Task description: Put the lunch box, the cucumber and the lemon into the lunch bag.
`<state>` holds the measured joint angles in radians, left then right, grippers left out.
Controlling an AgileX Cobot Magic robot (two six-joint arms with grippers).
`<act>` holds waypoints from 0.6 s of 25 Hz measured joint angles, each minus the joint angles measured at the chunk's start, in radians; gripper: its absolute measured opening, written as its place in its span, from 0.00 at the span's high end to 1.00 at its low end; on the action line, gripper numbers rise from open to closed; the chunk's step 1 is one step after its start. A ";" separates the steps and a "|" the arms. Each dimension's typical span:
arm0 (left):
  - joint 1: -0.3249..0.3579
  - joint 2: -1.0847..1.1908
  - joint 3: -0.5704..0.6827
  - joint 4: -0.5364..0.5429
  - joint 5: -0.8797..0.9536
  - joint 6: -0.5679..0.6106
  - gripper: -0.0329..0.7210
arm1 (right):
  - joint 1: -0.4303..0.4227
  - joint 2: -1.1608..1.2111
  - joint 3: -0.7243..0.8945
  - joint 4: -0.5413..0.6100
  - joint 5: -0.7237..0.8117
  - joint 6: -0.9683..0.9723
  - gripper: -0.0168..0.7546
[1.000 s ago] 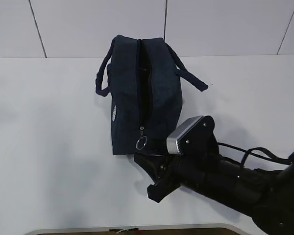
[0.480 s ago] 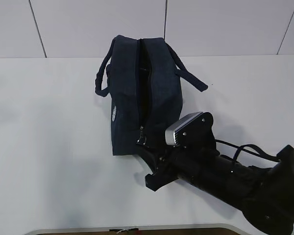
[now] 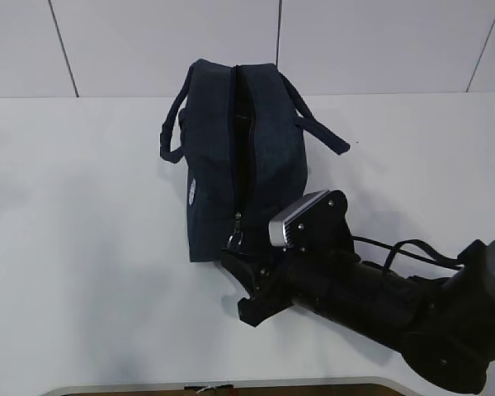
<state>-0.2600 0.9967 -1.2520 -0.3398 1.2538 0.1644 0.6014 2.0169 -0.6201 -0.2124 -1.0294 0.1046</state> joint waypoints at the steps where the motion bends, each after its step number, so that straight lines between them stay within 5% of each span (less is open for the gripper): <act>1: 0.000 0.000 0.000 0.000 0.000 0.000 0.59 | 0.000 0.006 0.000 -0.001 0.000 0.000 0.51; 15: 0.000 0.000 0.000 0.000 0.000 0.000 0.59 | 0.000 0.028 -0.037 -0.034 0.002 0.029 0.51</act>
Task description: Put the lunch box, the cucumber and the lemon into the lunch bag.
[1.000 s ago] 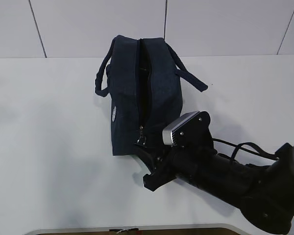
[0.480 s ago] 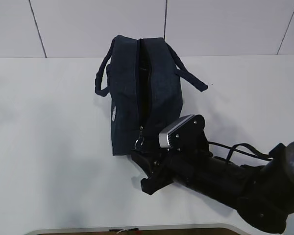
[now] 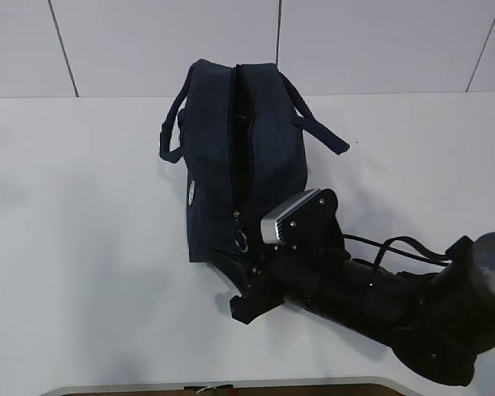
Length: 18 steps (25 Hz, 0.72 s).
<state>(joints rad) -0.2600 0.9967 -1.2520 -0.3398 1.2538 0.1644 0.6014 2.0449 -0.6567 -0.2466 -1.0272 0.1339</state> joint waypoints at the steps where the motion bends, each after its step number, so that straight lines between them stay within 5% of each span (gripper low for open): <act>1: 0.000 0.000 0.000 0.000 0.000 0.000 0.59 | 0.000 0.000 0.000 -0.002 0.000 0.000 0.51; 11: 0.000 0.000 0.000 0.000 0.000 0.000 0.59 | 0.000 0.000 0.000 0.005 -0.033 0.002 0.51; 18: 0.000 0.000 0.000 0.000 0.000 0.000 0.59 | 0.000 0.010 -0.002 0.012 -0.041 0.004 0.63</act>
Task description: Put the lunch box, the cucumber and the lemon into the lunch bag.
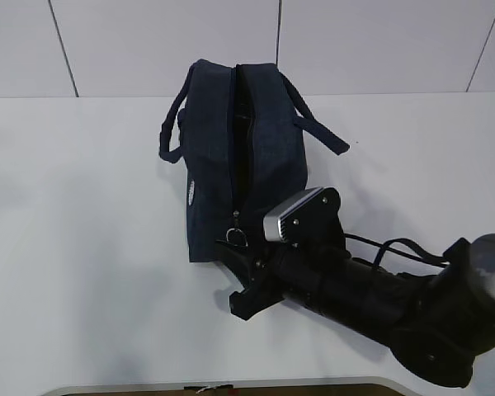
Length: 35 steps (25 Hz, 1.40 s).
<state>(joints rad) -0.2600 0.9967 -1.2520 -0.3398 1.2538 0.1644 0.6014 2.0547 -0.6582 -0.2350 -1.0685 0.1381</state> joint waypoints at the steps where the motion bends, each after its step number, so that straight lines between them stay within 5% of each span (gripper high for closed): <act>1: 0.000 0.000 0.000 0.000 0.000 0.000 0.59 | 0.000 0.000 0.000 0.000 -0.002 0.000 0.64; 12: 0.000 0.000 0.000 -0.002 0.000 0.000 0.59 | 0.000 0.011 -0.001 0.003 -0.008 0.000 0.67; 25: 0.000 0.000 0.000 -0.032 0.000 0.000 0.60 | 0.000 0.011 -0.002 0.005 0.015 0.002 0.95; 35: 0.000 0.000 0.000 -0.037 0.000 0.000 0.60 | 0.000 0.011 -0.002 0.008 0.029 0.006 0.97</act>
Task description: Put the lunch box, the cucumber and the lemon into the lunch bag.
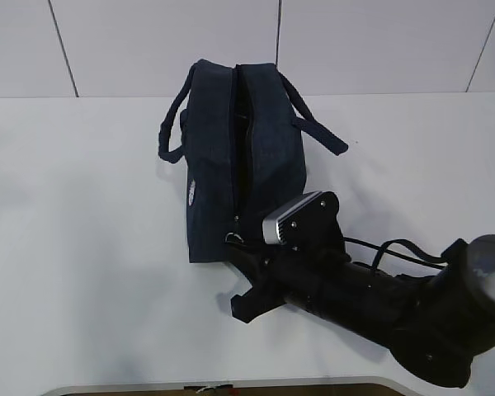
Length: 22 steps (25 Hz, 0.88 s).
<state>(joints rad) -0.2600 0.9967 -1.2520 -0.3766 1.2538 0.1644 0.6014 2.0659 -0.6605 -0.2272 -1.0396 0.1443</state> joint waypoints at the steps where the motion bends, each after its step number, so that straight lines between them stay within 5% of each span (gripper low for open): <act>1: 0.000 0.000 0.000 0.000 0.000 0.000 0.60 | 0.000 -0.002 0.000 0.000 0.008 0.000 0.97; 22: 0.000 0.054 0.000 -0.002 0.000 0.000 0.60 | 0.000 -0.334 0.006 -0.068 0.463 0.015 0.97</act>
<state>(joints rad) -0.2600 1.0502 -1.2520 -0.3788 1.2538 0.1644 0.6014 1.7316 -0.6547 -0.2947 -0.5762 0.1591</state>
